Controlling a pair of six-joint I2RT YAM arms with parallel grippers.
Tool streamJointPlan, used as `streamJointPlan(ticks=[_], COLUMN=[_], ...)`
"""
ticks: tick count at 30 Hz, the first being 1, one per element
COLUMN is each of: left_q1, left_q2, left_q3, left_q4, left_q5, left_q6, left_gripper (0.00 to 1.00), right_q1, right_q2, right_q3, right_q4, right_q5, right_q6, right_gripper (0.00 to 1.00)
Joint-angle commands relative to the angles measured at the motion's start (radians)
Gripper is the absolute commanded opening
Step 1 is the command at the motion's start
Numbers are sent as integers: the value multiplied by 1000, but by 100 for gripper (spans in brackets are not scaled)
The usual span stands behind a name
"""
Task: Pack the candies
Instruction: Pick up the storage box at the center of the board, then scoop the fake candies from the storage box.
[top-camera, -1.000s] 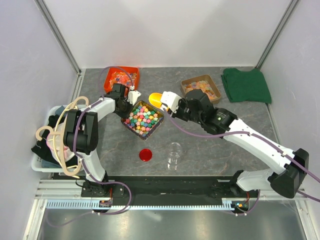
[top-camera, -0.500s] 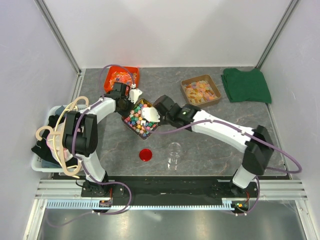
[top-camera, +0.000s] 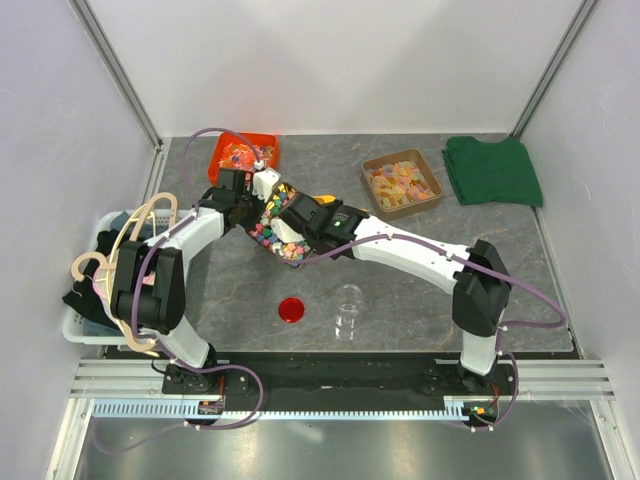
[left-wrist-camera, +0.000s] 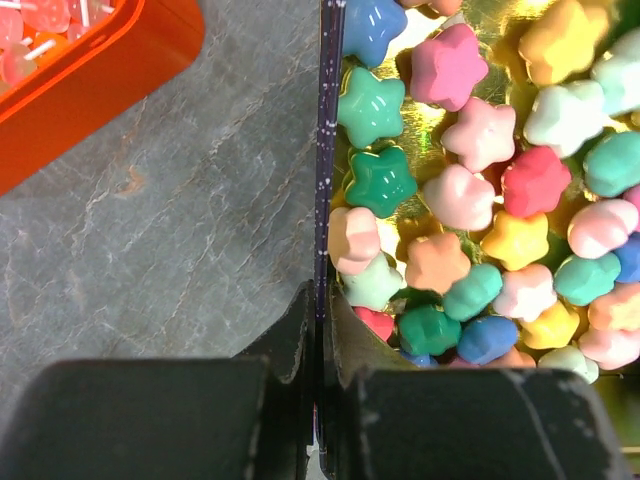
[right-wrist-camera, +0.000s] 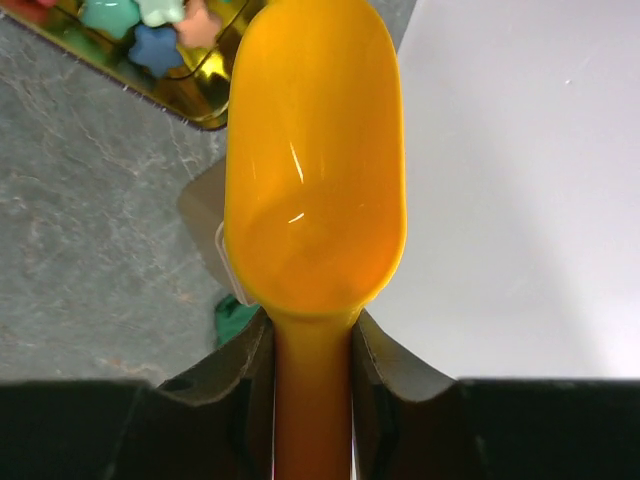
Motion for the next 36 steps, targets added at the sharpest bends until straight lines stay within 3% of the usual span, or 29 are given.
streamJointPlan(ticks=[1, 17, 27, 36], left_q1=[-5, -7, -7, -7], left_q2=[-77, -81, -100, -139], left_q3=[-37, -29, -37, -64], left_q4=[153, 106, 102, 102], left_q5=[73, 105, 131, 222], left_q6=[-75, -67, -60, -28], left_gripper=[2, 2, 2, 2], right_q1=[23, 58, 57, 43], right_q2=[67, 207, 207, 206], right_q3=[43, 111, 26, 83], right_q4=[-7, -40, -72, -190], right_q5=[191, 280, 269, 29], right_q6=[-92, -252, -354, -402], right_gripper=[0, 0, 0, 0])
